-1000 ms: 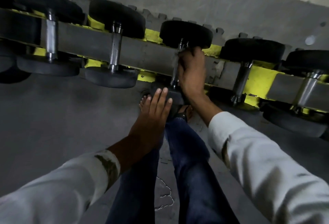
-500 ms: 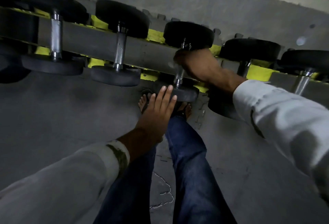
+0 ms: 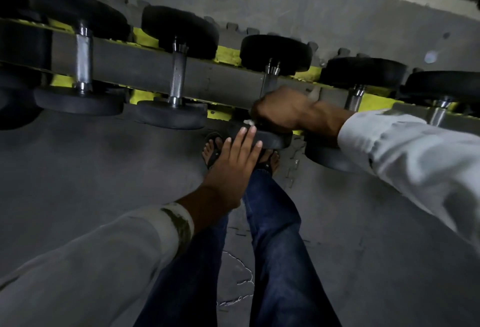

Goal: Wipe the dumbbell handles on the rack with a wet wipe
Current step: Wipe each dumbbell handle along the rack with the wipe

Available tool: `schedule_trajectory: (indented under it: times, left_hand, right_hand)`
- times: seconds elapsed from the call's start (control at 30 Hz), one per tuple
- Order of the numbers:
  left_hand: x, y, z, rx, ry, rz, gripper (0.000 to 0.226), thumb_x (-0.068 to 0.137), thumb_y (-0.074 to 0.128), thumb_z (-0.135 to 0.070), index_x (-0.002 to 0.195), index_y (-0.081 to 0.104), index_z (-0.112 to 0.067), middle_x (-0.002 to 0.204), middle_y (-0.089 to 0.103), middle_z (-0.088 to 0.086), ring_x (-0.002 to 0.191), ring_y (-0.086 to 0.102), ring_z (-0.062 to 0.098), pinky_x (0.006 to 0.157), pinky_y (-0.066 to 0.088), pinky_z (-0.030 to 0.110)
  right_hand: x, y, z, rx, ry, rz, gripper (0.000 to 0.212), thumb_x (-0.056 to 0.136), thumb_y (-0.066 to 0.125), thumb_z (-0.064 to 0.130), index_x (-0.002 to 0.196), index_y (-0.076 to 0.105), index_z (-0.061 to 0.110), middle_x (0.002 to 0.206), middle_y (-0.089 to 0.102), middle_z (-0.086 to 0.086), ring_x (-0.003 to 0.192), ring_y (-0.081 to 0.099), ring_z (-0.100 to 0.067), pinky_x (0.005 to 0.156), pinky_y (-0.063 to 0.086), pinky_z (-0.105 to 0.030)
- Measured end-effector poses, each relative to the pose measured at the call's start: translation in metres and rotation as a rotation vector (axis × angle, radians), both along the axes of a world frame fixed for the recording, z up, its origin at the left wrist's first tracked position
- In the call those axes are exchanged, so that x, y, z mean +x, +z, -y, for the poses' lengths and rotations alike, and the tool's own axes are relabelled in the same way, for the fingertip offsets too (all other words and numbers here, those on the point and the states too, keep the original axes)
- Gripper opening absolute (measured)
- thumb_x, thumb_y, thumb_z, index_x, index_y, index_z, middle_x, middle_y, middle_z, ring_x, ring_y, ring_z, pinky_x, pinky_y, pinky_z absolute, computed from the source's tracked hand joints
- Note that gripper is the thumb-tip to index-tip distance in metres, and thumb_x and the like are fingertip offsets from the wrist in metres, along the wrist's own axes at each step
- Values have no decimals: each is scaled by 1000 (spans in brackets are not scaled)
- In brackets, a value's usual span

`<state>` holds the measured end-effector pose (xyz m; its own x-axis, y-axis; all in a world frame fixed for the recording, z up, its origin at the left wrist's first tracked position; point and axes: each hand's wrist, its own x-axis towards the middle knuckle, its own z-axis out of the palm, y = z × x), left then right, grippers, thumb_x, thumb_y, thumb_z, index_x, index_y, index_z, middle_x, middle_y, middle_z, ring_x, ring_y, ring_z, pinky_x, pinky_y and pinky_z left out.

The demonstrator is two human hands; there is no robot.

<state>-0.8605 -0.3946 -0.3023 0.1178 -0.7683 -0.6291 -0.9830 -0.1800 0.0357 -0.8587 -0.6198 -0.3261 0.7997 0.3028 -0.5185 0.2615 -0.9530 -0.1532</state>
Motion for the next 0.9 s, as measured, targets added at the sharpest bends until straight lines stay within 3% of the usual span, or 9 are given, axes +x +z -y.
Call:
schedule_trajectory:
  times: [0.07,0.17,0.27,0.4,0.5,0.6,0.7,0.83,0.9]
  left_hand:
    - [1,-2,-1,-1,-6,-1,117,99,51,-56,147,-35,8,156,-32,38,152,-14,52,125,14,57]
    - [2,-4,-3,-18,-3,-10,119,99,50,-56,143,-39,9,156,-32,38,152,-13,52,125,14,58]
    - [2,-6,-4,-42,-1,-8,119,99,49,-56,140,-41,10,155,-34,39,152,-12,52,126,11,58]
    - [2,-10,-5,-62,0,-3,116,99,52,-56,147,-33,7,157,-30,39,153,-8,52,126,11,58]
    - [3,-14,-9,-145,-8,-4,100,105,44,-50,151,-26,6,161,-19,38,154,-1,51,125,16,57]
    - [4,-19,-9,-194,-13,-8,95,104,42,-49,153,-18,6,164,-7,37,154,10,50,124,24,57]
    - [5,-25,-8,-299,-5,2,74,103,29,-41,159,5,2,164,13,34,152,25,48,119,33,55]
    - [5,-26,-10,-351,-20,-4,61,103,17,-31,156,14,-1,162,26,30,148,34,45,117,35,54]
    - [4,-28,-11,-371,-3,-18,59,104,21,-28,156,14,-1,162,26,30,149,33,45,118,33,55]
  right_hand:
    - [7,-1,14,55,-163,122,40,92,31,29,105,63,10,104,64,-15,93,67,-38,66,54,-39]
    - [-2,-9,15,35,-433,260,19,88,50,12,103,61,7,109,58,-18,90,63,-41,58,51,-40]
    - [-24,-13,-11,268,-1045,328,23,93,59,17,115,62,11,109,64,-14,90,65,-31,66,48,-34]
    - [3,-22,-19,493,-1881,289,18,92,58,21,98,72,11,99,73,-14,92,66,-30,71,41,-29]
    - [26,-40,1,1044,-2350,61,21,93,52,24,81,67,15,89,70,-15,82,68,-33,85,56,-49]
    - [29,-57,15,1619,-2407,-186,41,104,34,41,96,65,15,91,73,-9,79,71,-29,87,50,-46]
    - [23,-63,19,1770,-2375,-256,44,103,32,44,105,64,15,104,72,-12,90,71,-31,94,46,-47]
    - [22,-65,-3,1752,-2545,51,28,104,41,24,95,64,10,86,68,-10,71,67,-22,61,54,-30]
    - [21,-65,-18,1514,-2518,387,14,94,54,13,86,64,9,76,65,-7,64,61,-18,58,51,-26]
